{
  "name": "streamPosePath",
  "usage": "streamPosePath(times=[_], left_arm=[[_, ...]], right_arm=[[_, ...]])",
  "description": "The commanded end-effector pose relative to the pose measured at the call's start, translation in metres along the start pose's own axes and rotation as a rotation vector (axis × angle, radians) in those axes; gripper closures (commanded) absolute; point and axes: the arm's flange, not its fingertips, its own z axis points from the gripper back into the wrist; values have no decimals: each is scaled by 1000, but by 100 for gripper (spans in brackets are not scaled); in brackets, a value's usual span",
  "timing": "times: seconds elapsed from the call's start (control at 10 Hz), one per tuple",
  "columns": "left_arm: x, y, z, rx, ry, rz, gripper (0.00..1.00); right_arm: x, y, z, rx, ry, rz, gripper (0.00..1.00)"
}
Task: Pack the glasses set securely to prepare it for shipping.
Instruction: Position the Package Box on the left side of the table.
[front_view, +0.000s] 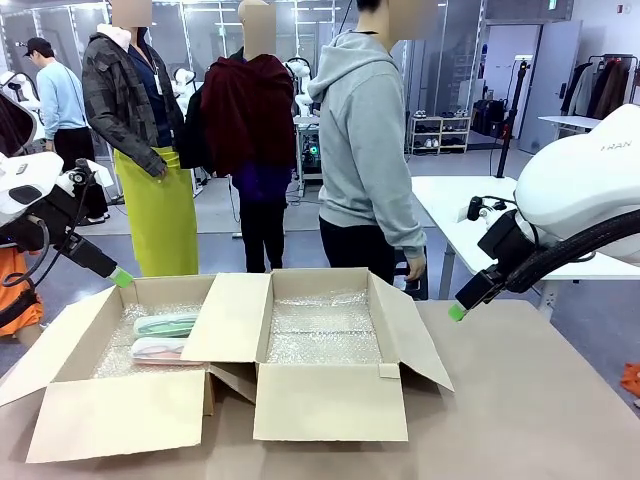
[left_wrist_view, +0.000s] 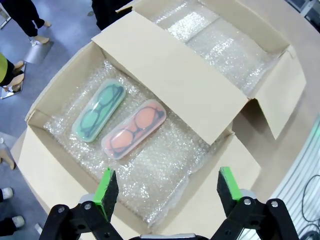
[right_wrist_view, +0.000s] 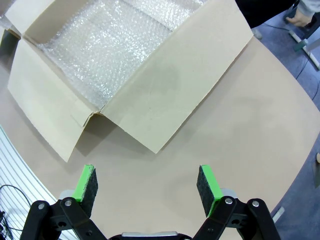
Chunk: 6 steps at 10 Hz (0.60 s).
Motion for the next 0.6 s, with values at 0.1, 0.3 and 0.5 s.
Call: streamPosePath(times=[0.1,0.3,0.5], left_arm=[[1,-1,3,23,-2,3,0],[1,-1,3,23,-2,3,0],[1,-1,3,23,-2,3,0]], right_arm=[[2,3,1,-1,12,-13,0],[2,3,1,-1,12,-13,0],[2,3,1,-1,12,-13,0]])
